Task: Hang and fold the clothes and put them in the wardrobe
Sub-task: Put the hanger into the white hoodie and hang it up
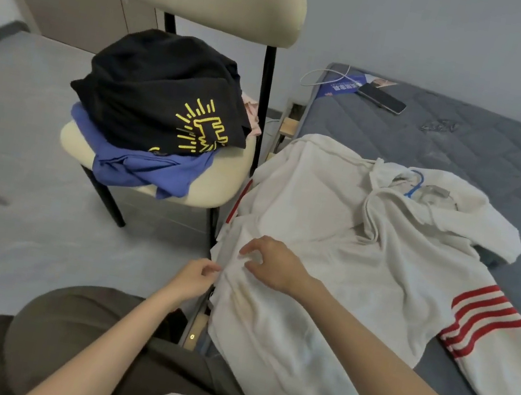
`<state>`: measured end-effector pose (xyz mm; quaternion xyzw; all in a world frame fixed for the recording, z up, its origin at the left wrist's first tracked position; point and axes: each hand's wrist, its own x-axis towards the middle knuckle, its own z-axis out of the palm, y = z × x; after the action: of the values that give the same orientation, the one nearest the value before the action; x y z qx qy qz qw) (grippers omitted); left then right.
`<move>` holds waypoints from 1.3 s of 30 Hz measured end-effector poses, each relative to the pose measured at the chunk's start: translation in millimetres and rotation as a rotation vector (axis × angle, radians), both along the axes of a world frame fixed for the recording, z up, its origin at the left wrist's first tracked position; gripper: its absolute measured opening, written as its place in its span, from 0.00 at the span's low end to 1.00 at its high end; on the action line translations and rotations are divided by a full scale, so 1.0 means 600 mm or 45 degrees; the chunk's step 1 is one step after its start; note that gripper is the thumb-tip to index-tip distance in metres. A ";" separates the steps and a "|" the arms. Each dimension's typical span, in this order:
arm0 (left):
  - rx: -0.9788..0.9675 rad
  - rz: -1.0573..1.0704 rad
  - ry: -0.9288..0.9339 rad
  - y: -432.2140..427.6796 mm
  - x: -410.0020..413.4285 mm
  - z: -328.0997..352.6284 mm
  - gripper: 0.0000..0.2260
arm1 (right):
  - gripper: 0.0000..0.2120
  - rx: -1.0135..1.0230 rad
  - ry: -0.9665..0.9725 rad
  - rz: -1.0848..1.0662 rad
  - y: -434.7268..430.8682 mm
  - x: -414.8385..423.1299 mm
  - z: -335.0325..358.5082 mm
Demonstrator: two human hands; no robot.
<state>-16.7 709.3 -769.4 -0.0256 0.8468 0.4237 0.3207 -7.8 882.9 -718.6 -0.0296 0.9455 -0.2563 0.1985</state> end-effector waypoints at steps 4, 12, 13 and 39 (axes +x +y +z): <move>0.119 0.168 -0.205 -0.010 0.028 -0.013 0.14 | 0.23 0.146 -0.082 0.061 -0.043 0.024 -0.021; 0.395 0.459 -0.770 -0.025 0.059 -0.029 0.19 | 0.11 0.439 0.149 0.124 -0.056 0.061 -0.033; 0.414 0.472 -0.778 -0.022 0.059 -0.030 0.17 | 0.10 0.465 0.183 0.155 -0.054 0.066 -0.034; 0.510 0.823 -0.851 0.011 0.023 -0.051 0.09 | 0.23 0.408 0.196 0.274 -0.017 0.130 0.016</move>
<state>-2.6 715.9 -799.8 -0.3584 0.5487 0.6242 0.4253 70.5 873.0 -709.2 -0.1180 0.9779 -0.0770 0.1543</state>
